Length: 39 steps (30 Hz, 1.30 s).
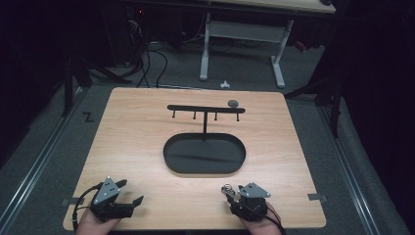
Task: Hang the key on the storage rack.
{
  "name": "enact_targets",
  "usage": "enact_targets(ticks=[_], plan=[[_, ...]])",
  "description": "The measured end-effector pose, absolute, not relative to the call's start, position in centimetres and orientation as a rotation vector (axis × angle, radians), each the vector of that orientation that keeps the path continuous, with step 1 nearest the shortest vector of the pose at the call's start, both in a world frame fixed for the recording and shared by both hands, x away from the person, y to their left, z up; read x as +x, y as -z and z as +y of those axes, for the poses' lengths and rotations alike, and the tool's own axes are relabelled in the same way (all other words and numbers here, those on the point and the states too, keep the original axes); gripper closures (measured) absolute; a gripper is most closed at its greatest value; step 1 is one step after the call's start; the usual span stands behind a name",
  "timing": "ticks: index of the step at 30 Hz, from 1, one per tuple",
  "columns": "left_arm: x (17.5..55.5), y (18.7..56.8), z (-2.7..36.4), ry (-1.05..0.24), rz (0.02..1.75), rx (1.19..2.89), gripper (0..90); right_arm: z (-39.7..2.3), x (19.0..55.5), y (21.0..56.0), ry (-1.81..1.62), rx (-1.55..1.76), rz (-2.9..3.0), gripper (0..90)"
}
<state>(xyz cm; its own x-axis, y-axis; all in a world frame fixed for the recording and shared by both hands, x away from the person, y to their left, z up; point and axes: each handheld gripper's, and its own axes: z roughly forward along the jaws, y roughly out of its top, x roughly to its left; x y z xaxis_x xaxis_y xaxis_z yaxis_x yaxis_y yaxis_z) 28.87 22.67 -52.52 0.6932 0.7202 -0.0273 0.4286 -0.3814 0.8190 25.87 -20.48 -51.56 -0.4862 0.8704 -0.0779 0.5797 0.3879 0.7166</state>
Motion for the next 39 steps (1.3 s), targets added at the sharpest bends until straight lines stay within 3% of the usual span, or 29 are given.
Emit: enact_targets(ticks=[14, 21, 35, 36, 37, 39], plan=[[28.88, 52.53, 22.66, -0.421, 0.88, 2.033, 15.6, -19.59, 26.57, 52.35, -0.8, 1.153, 2.254, 57.3], [28.86, 52.53, 22.64, -0.421, 0.88, 2.034, 15.6, -19.58, 26.6, 52.39, -0.805, 1.153, 2.254, 67.7], [28.87, 52.53, 22.65, -0.42, 0.879, 2.034, 15.6, -19.53, 26.51, 52.29, -0.828, 1.182, 2.245, 70.8], [28.87, 52.53, 22.64, -0.42, 0.879, 2.034, 15.6, -19.54, 26.47, 52.22, -0.831, 1.186, 2.239, 72.6], [28.87, 52.53, 22.64, -0.419, 0.879, 2.035, 15.6, -19.65, 26.41, 52.03, -0.838, 1.19, 2.225, 81.1], [28.88, 52.54, 22.64, -0.418, 0.879, 2.036, 15.6, -19.69, 26.5, 52.3, -0.822, 1.203, 2.242, 81.4]])
